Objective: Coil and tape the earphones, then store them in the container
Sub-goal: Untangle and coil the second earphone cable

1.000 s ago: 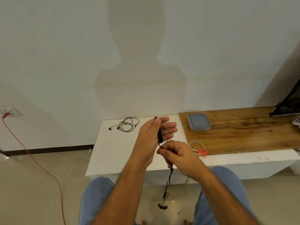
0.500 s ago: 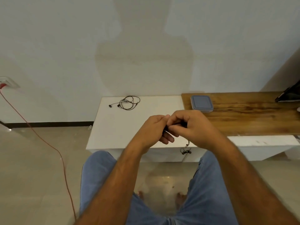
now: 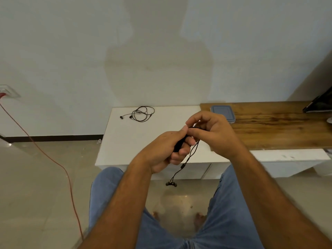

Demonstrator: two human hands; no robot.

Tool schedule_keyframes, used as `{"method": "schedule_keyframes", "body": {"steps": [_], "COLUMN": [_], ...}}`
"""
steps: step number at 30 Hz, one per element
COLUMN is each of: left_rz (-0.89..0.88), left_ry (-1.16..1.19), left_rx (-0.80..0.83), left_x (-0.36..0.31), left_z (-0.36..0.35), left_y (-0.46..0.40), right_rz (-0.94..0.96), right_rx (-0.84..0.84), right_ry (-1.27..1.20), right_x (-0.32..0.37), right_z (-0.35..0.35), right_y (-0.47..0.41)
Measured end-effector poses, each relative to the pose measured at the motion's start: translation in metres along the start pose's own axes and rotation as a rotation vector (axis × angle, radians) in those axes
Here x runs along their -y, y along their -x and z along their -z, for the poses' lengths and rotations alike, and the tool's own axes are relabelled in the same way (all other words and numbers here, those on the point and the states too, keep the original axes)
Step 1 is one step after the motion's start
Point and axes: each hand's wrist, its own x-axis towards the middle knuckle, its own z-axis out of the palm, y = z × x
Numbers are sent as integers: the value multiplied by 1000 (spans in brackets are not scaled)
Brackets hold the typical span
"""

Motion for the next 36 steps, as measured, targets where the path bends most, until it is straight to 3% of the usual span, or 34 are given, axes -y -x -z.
{"method": "schedule_keyframes", "body": {"steps": [7,13,24,31,36], "left_rz": [-112,-260,-382,-400,-343], "left_ry": [192,296,243,86,-187], "left_rx": [31,-80,-221,-371,-467], "left_x": [-8,-17,-21,-18,-7], "left_z": [-3,-8,-9,-1,1], "left_y": [2,-1,-11,-16,-19], "right_rz": [-47,-117,-255,-349,-262], "right_rx": [-66,-41,77,261,284], "right_ry": [-281,-333,-5,267,460], "right_x": [-12,-21,-15,-2,10], "right_z": [-14,-33,-35,-25,-18], "right_y": [2,12,19,24,23]}}
